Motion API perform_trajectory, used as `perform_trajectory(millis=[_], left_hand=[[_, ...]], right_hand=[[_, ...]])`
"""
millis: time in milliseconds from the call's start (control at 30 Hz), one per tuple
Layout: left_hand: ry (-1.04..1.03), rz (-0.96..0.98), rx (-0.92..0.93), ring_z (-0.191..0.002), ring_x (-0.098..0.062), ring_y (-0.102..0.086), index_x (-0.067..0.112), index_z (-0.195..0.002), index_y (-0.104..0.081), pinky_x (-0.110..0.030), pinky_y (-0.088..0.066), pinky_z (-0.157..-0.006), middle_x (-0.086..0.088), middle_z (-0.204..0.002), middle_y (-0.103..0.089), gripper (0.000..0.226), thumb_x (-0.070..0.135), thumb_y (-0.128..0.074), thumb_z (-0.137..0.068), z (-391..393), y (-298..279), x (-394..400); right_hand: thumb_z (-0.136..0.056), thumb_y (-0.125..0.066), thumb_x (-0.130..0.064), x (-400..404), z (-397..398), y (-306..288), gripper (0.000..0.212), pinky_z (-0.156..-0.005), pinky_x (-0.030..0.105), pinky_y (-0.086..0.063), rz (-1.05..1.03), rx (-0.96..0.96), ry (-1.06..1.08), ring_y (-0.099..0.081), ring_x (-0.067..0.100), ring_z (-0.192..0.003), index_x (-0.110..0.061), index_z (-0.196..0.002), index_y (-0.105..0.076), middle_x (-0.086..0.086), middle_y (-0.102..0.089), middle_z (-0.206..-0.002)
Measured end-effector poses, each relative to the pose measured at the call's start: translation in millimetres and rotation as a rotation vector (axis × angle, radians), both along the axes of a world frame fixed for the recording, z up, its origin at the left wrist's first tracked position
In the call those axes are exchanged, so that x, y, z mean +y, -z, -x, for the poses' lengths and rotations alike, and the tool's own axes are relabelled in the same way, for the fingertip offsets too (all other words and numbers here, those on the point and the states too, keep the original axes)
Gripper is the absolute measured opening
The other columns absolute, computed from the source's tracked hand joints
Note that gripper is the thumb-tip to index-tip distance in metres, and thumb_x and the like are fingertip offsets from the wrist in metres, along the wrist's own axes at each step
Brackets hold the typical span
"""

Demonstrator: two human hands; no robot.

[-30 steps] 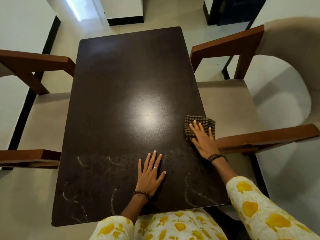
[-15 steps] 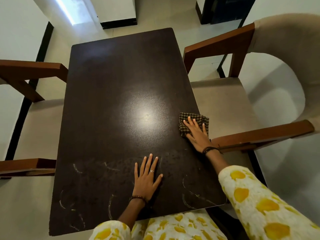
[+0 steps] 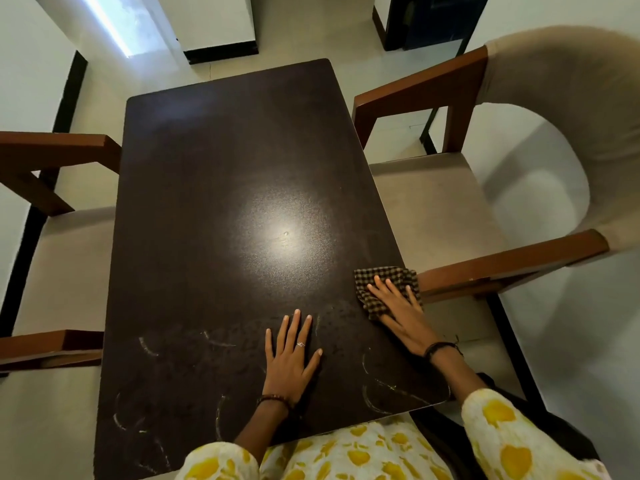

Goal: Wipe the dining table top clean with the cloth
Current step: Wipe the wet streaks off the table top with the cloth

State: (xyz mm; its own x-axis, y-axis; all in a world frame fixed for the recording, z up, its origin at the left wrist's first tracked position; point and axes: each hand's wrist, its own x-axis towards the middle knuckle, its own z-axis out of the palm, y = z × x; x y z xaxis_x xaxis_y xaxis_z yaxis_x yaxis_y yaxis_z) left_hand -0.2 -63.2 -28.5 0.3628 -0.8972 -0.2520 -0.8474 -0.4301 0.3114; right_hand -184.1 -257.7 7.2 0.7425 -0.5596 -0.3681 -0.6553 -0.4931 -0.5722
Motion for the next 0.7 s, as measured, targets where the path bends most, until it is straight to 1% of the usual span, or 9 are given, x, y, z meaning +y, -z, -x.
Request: perform_trajectory(millis=[133,200,300,400,433,500,567,700], left_hand=[[0.044,0.010,-0.009,-0.140,-0.013,0.006,0.026,-0.146,-0.011,-0.042,0.010,-0.110,0.010,-0.154,0.012,0.061,0.056,-0.010,-0.093,-4,-1,2],[0.065,0.014,-0.043,-0.141,-0.014,0.003,0.025,-0.146,-0.011,-0.043,0.007,-0.111,0.009,-0.154,0.011,0.059,0.053,-0.010,-0.095,-13,-4,11],[0.014,0.018,-0.069,-0.141,-0.014,0.002,0.027,-0.146,-0.006,-0.043,0.005,-0.111,0.008,-0.154,0.009,0.057,0.051,-0.009,-0.095,-39,-8,33],[-0.062,0.000,-0.071,-0.141,-0.011,0.005,0.030,-0.146,-0.002,-0.041,0.008,-0.112,0.010,-0.154,0.011,0.058,0.054,-0.010,-0.094,-73,-7,63],[-0.078,-0.011,-0.068,-0.141,-0.011,0.006,0.031,-0.146,-0.003,-0.040,0.008,-0.112,0.011,-0.154,0.011,0.058,0.055,-0.010,-0.093,-84,-7,73],[-0.101,-0.038,-0.056,-0.141,-0.011,0.005,0.030,-0.146,-0.005,-0.040,0.009,-0.112,0.011,-0.154,0.009,0.059,0.056,-0.010,-0.093,-103,-6,93],[-0.097,-0.053,-0.045,-0.141,-0.011,0.006,0.031,-0.146,-0.006,-0.040,0.009,-0.112,0.011,-0.154,0.009,0.059,0.057,-0.010,-0.093,-117,-5,108],[-0.009,-0.042,-0.023,-0.141,-0.013,0.003,0.031,-0.146,-0.006,-0.038,0.009,-0.112,0.012,-0.154,0.009,0.058,0.056,-0.012,-0.093,-133,-5,122]], right_hand=[[-0.099,-0.036,-0.016,-13,-16,-2,0.057,-0.110,0.028,0.018,0.036,-0.003,0.029,0.012,0.000,-0.136,-0.025,-0.148,-0.008,-0.017,0.010,-0.146],[-0.099,-0.036,-0.015,-10,-16,-2,0.056,-0.111,0.027,0.016,0.031,-0.024,0.051,0.010,0.001,-0.138,-0.023,-0.148,-0.011,-0.017,0.007,-0.147],[-0.100,-0.037,-0.015,0,-7,3,0.051,-0.114,0.027,0.011,0.025,-0.073,0.129,0.002,0.003,-0.142,-0.023,-0.147,-0.018,-0.015,-0.003,-0.151],[-0.098,-0.033,-0.028,9,-11,6,0.050,-0.116,0.029,0.007,0.076,-0.050,0.218,0.000,0.003,-0.142,-0.025,-0.146,-0.020,-0.009,-0.011,-0.155],[-0.098,-0.034,-0.029,15,-17,5,0.050,-0.116,0.030,0.007,0.079,-0.037,0.266,0.000,0.004,-0.142,-0.024,-0.146,-0.021,-0.008,-0.011,-0.155],[-0.099,-0.040,-0.025,28,-34,4,0.050,-0.116,0.034,0.008,0.074,-0.021,0.366,0.003,0.001,-0.139,-0.023,-0.146,-0.022,-0.007,-0.010,-0.156],[-0.098,-0.041,-0.023,46,-57,1,0.052,-0.116,0.038,0.009,0.089,-0.006,0.420,0.005,0.002,-0.138,-0.024,-0.147,-0.023,-0.006,-0.009,-0.157],[-0.098,-0.041,-0.023,98,-113,0,0.053,-0.117,0.042,0.007,0.141,0.061,0.368,0.001,0.013,-0.146,-0.027,-0.147,-0.021,-0.004,-0.006,-0.158]])
